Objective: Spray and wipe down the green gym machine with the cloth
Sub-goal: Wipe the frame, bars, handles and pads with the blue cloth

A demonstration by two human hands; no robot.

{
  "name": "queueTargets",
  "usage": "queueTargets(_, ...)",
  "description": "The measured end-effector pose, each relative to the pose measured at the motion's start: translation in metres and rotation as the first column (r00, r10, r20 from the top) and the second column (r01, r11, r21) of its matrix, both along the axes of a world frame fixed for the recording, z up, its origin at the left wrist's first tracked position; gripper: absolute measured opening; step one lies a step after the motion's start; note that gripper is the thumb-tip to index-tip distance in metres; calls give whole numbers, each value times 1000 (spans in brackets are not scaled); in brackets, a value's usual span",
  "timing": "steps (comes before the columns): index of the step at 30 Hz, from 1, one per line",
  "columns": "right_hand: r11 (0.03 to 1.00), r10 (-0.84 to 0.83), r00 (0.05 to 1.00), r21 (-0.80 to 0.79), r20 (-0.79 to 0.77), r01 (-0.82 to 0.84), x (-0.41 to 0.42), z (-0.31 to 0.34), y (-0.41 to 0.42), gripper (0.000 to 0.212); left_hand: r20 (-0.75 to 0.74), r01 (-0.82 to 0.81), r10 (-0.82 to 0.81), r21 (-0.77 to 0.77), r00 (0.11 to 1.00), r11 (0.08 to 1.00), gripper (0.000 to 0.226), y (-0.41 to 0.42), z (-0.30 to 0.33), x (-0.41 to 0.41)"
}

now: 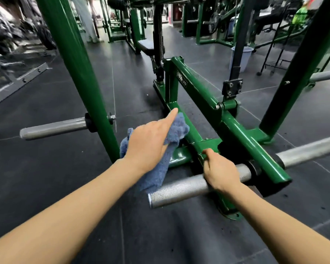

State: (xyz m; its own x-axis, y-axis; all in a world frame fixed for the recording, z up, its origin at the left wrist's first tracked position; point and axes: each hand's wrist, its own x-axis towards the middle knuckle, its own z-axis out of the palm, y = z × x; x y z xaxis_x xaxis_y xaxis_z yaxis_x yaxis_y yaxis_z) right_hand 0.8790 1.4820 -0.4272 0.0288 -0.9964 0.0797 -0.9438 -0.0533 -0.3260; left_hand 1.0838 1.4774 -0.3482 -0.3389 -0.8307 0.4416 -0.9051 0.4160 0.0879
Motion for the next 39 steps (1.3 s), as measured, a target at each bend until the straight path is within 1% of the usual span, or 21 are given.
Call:
queueTargets(1,1000,1,1000,2,14,-1,0,-1,0,35,-4,-16,17,156,1000,988,68,-2,1,-8)
queueTargets(2,1000,-1,1000,17,27,1,-2,0,-3,35,0,27,-29,355,1000,934,59,-3,-2,-17)
queueTargets(3,999,-12,999,46,42,10,-2,2,-6,36,39,65,-103,545,994,836,49,-2,-8,-28)
queueTargets(4,996,-30,998,87,56,25,-6,4,-12,36,87,78,-179,660,980,747,43,0,-12,-41)
queueTargets(5,991,-52,997,128,64,43,-6,6,-17,32,134,65,-228,715,964,696,41,4,-15,-48)
queueTargets(8,971,-78,996,231,44,66,-13,7,-35,12,254,4,-283,738,925,675,49,0,-12,-67)
queueTargets(10,962,-55,998,268,10,50,-9,5,-37,18,327,-42,-304,740,895,672,55,2,-12,-69)
queueTargets(12,958,-27,1000,284,-3,27,-11,3,-40,23,376,-68,-311,725,873,685,55,2,-13,-77)
queueTargets(14,947,-17,999,320,31,6,-13,2,-42,22,373,-52,-314,713,873,699,52,1,-14,-86)
queueTargets(17,921,6,989,384,149,-63,-17,3,-52,8,264,-35,-229,721,937,692,49,-7,-18,-94)
queueTargets(19,923,-10,972,376,234,-81,-21,5,-58,16,155,-30,-137,761,978,648,49,-11,-22,-97)
queueTargets(20,930,-23,962,359,271,-79,-22,6,-58,24,142,-41,-115,783,983,620,49,-13,-23,-97)
queueTargets(23,955,68,951,257,303,-150,-25,3,-50,39,236,-133,-119,821,965,555,55,-8,-13,-85)
queueTargets(25,958,127,933,201,337,-204,-27,-3,-49,41,347,-217,-126,790,929,574,59,5,-5,-68)
queueTargets(26,967,117,917,168,382,-193,-27,-4,-48,39,398,-248,-122,753,909,610,62,14,-3,-61)
queueTargets(28,985,28,853,131,522,-113,-28,-4,-52,31,454,-255,-119,677,883,691,62,27,-4,-60)
queueTargets(30,987,-50,774,152,632,-60,-27,-3,-56,25,449,-221,-138,656,883,722,58,25,-7,-71)
queueTargets(32,985,-90,716,167,692,-37,-27,-3,-60,24,413,-201,-176,718,893,666,57,9,-7,-89)
queueTargets(34,986,-115,673,166,731,-12,-27,-2,-59,24,297,-147,-188,816,936,559,55,-10,-12,-106)
queueTargets(37,994,-92,639,110,764,11,-26,-3,-55,24,124,-51,-149,907,981,418,51,-36,-23,-124)
queueTargets(39,997,-77,619,73,782,32,-26,-5,-53,24,57,-13,-122,941,991,338,49,-46,-28,-126)
